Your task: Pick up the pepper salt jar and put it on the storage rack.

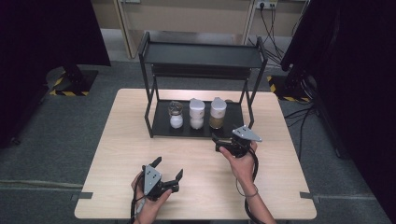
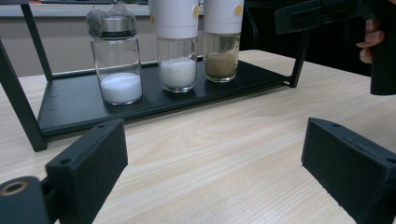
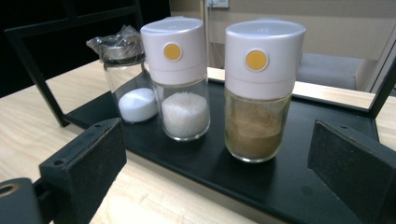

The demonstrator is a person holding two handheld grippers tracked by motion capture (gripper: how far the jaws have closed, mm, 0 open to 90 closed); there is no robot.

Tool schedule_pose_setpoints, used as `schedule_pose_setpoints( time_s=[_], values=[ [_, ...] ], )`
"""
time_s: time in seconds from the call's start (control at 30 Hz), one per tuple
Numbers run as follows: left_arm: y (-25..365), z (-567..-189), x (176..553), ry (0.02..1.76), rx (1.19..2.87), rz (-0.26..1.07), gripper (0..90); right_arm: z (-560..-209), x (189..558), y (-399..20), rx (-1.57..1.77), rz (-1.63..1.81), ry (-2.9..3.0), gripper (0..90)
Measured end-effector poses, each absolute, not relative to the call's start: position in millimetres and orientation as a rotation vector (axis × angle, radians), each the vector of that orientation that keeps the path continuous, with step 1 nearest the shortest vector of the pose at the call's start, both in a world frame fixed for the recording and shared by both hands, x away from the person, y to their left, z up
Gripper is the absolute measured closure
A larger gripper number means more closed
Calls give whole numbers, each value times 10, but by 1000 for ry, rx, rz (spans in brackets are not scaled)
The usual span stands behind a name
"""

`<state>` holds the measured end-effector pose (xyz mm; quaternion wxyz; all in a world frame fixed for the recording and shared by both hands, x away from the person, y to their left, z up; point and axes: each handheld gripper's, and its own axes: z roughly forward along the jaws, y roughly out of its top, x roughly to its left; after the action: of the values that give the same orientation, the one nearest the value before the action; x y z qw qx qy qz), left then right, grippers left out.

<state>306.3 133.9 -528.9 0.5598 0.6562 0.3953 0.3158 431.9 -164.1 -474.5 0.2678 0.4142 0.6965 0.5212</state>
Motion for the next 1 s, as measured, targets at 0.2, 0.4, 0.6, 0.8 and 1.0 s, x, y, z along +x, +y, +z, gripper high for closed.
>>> schedule_pose_setpoints(
  time_s=[0.2,0.4,0.6,0.8,1.0],
  values=[
    [1337,-5289,3064,933,1548,744,64,-4760,4240,-1653,1104,1407,1894,46],
    [1339,-5289,3065,934,1547,743,63,-4751,4201,-1656,1095,1410,1895,45],
    [1339,-5289,3065,934,1546,744,63,-4750,4160,-1660,1078,1401,1900,43],
    [1338,-5288,3065,933,1548,743,63,-4751,4108,-1670,1069,1406,1908,41],
    [1339,-5289,3065,934,1547,743,63,-4766,4051,-1688,1066,1406,1922,36]
  ],
)
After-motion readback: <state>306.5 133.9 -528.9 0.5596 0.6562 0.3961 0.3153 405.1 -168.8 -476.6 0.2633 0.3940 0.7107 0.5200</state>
